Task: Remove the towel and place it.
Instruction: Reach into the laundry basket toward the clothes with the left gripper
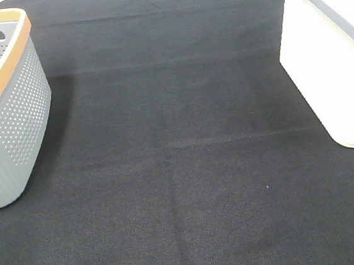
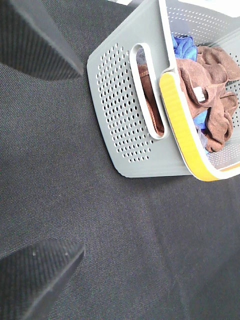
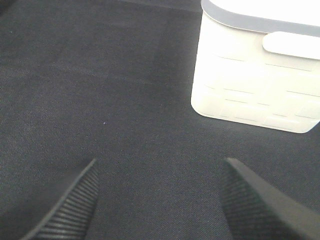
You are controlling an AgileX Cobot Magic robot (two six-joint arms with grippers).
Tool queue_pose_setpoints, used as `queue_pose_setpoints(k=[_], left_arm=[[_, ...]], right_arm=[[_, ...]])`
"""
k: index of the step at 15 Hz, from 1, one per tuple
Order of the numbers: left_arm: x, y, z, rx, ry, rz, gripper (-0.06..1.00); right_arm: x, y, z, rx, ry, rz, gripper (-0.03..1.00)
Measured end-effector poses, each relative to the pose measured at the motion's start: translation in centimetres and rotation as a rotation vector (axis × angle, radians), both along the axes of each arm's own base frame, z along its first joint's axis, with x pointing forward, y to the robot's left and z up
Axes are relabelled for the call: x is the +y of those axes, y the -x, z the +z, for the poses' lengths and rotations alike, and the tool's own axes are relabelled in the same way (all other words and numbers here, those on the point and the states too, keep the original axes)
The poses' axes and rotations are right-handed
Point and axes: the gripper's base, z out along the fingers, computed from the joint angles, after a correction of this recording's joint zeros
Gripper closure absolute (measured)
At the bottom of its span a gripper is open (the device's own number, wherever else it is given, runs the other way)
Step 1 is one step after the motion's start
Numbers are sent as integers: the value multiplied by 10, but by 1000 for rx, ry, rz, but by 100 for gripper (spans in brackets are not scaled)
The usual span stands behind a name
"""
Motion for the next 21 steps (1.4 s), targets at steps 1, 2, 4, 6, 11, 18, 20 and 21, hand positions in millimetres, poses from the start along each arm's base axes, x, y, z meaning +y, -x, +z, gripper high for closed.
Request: queue_pose_setpoints(k=[1, 2, 4, 6, 11, 18, 20, 21], left_arm=[[0, 0, 0, 0, 0, 0, 12], [0, 0, 0, 0, 0, 0, 12], [0, 0, 0, 0, 0, 0, 12], [0, 0, 0, 0, 0, 0, 12], [0, 0, 0, 0, 0, 0, 12], [4, -2, 9, -52, 71, 77, 17], [8, -16, 29, -203, 110, 142, 22], [8, -26, 36, -248, 118, 158, 23]], right_arm=[[0, 0, 0, 0, 0, 0, 31], [0, 0, 0, 0, 0, 0, 31], [0, 0, 0, 0, 0, 0, 31], [0, 0, 0, 0, 0, 0, 31], [0, 0, 0, 0, 0, 0, 31], [0, 0, 0, 0, 0, 0, 31], [0, 0, 0, 0, 0, 0, 31], [0, 0, 0, 0, 0, 0, 31]])
